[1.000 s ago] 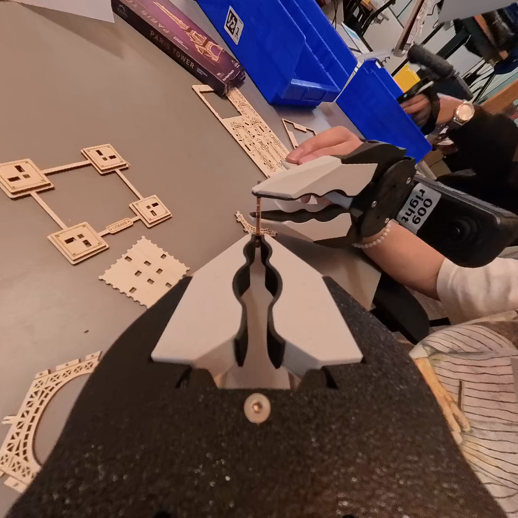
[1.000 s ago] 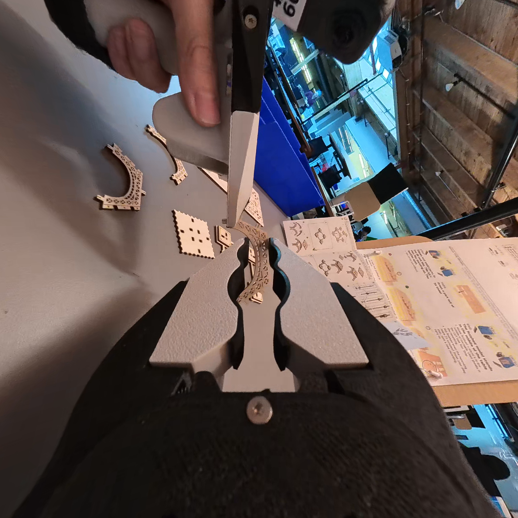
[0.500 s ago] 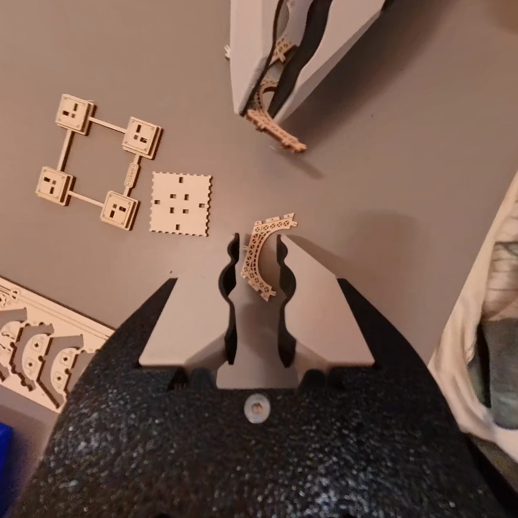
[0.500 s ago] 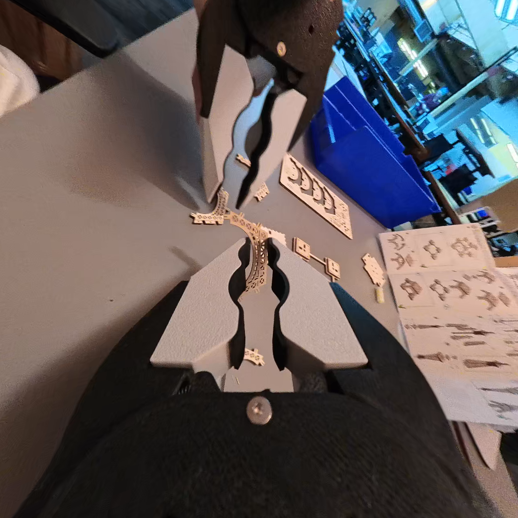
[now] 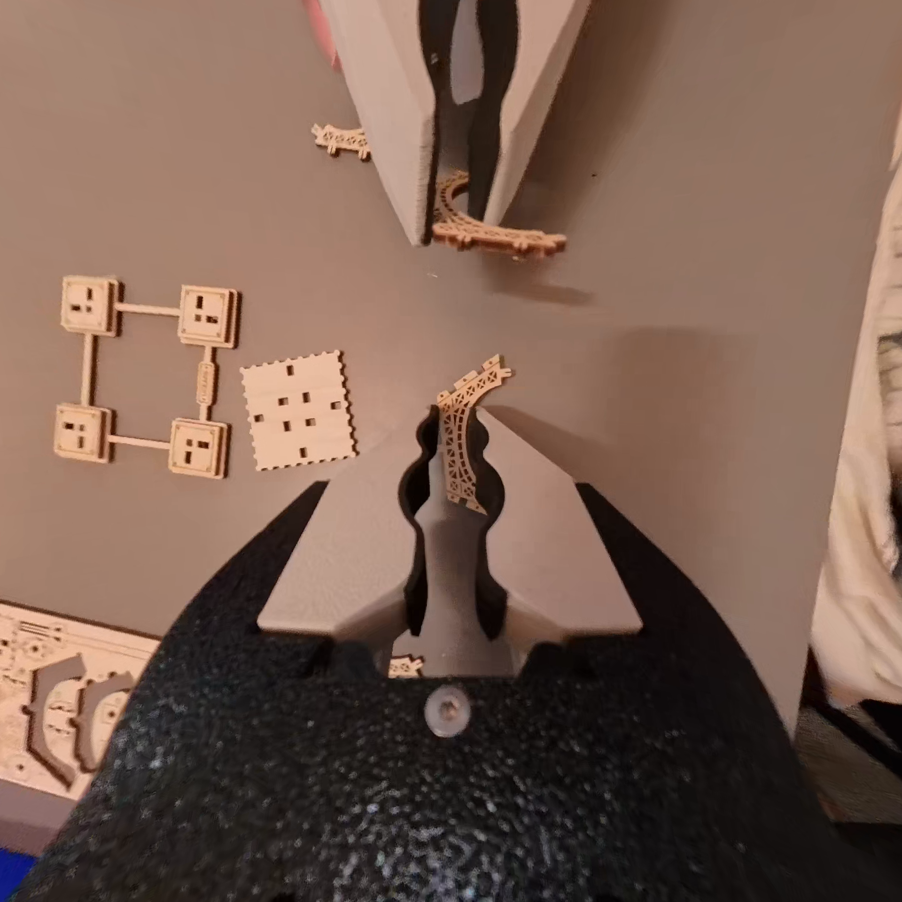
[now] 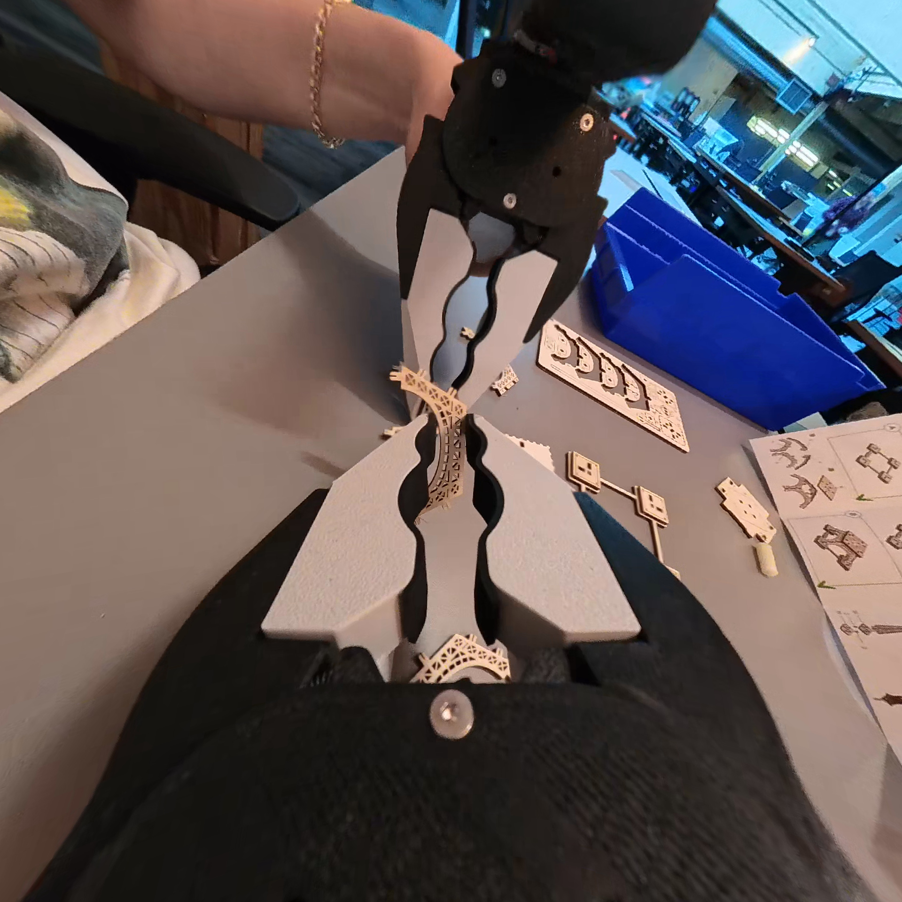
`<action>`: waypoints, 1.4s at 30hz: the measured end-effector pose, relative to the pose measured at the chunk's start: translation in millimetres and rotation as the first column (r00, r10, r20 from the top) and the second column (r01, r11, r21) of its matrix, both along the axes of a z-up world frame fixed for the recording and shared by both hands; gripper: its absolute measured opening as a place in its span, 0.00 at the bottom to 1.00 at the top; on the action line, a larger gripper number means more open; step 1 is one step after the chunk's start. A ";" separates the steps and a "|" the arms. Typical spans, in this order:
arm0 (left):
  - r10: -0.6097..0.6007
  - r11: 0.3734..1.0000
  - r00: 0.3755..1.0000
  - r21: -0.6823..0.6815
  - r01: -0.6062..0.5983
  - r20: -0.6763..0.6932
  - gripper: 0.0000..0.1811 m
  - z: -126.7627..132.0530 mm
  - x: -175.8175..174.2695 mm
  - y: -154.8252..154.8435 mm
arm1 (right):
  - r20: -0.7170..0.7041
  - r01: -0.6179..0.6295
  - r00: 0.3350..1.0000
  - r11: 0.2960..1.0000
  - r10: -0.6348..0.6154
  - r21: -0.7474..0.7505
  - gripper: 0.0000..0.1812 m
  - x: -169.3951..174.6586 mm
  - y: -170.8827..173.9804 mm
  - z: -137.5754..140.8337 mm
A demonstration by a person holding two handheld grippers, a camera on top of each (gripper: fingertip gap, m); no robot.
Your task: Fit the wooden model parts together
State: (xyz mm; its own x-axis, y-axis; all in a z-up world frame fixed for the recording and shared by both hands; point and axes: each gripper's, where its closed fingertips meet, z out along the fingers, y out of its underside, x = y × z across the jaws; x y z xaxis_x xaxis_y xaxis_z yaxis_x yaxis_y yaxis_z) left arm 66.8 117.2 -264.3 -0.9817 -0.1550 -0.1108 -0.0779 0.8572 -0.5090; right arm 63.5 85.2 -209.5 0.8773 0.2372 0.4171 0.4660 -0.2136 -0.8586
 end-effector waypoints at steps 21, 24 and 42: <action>-0.424 0.865 0.900 -0.250 0.434 0.097 0.05 55.2 -30.3 -26.6 | 0.066 -0.146 0.987 0.989 0.147 -0.017 0.05 -29.6 0.2 -0.1; -0.426 0.859 0.896 -0.254 0.444 0.126 0.05 53.7 -27.7 -28.6 | 0.090 -0.134 0.986 0.990 0.137 -0.043 0.06 -26.6 -0.6 -3.9; -0.475 0.812 0.868 -0.308 0.496 0.144 0.05 45.1 -35.0 -31.9 | 0.125 -0.149 0.979 0.984 0.160 -0.095 0.05 -25.3 0.3 -11.2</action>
State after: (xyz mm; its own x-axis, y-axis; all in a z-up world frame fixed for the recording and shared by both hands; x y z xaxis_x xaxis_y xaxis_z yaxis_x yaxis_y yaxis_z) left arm 31.8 85.3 -219.1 -0.9323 0.3031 -0.1974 0.3420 0.5611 -0.7538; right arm 38.2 85.5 -220.8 0.7660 0.4052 0.4991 0.6068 -0.1996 -0.7694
